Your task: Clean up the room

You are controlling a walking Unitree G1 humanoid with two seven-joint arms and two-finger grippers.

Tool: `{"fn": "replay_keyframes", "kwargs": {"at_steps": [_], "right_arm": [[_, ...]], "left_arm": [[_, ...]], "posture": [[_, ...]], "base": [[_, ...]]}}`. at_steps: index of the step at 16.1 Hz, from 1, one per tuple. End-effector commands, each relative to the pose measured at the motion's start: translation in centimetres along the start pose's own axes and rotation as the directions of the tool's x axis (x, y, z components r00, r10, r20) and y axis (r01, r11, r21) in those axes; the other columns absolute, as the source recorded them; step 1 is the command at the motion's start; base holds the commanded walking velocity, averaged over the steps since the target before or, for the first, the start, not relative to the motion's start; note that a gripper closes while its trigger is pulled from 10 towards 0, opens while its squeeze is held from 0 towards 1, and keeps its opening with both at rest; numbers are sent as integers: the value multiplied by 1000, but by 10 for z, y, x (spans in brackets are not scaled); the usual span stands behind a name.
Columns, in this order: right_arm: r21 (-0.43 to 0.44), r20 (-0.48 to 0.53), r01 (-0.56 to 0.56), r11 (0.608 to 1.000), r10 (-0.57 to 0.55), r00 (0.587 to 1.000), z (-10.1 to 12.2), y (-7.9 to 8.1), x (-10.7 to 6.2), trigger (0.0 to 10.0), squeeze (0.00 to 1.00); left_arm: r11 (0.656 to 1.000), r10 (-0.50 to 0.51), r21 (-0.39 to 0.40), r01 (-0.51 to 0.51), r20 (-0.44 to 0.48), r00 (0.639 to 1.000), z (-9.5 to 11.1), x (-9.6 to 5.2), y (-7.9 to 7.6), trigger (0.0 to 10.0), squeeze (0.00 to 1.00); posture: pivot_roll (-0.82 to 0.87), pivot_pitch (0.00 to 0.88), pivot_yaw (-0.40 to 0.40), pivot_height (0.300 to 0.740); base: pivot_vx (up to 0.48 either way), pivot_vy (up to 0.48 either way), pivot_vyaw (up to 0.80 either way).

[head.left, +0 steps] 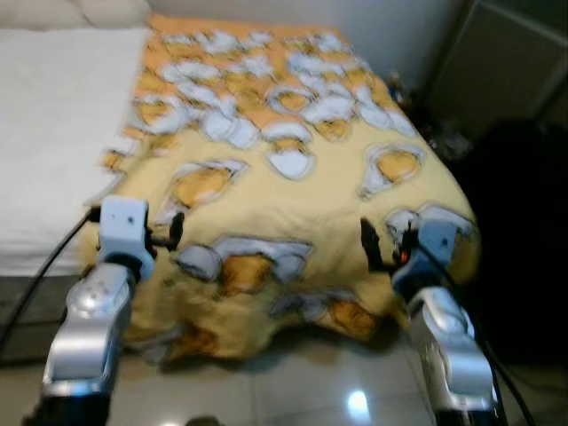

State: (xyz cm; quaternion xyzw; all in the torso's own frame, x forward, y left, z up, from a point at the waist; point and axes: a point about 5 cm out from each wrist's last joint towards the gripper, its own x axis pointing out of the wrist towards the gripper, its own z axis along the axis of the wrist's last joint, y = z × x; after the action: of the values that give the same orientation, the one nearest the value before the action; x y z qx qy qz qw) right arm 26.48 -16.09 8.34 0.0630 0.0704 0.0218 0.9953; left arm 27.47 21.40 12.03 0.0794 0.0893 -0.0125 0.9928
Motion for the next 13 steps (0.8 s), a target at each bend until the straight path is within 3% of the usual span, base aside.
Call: {"fn": "replay_keyframes", "kwargs": {"at_steps": [1,2,5,9,13], "right_arm": [[22,1,25,999,-25,1000,2,-3,0,10000,1000],[18,-13,28,999,-28,1000,-2,-1,-1,10000,0],[17,-27,71,997,-71,997,-5,-6,0,10000,0],[6,-40,63,998,-62,997,-7,0,3,10000,0],[3,-50,78,997,-78,996,-8,-6,2,10000,0]], "left_arm": [[1000,-5,8,5,37,999,8,1,0,10000,0],[1000,-15,17,15,45,999,9,1,-2,10000,0],[999,-18,39,16,53,998,9,1,-4,10000,0],[999,-13,47,10,60,998,15,7,-2,10000,0],[999,-32,16,31,64,997,16,7,-6,10000,0]], "posture": [[88,0,-52,740],[79,0,-45,740],[92,0,-45,740],[104,0,-44,740],[110,0,-51,740]], "base": [[0,0,-800],[0,0,-800],[0,0,-800],[0,0,-800],[0,0,0]]}}
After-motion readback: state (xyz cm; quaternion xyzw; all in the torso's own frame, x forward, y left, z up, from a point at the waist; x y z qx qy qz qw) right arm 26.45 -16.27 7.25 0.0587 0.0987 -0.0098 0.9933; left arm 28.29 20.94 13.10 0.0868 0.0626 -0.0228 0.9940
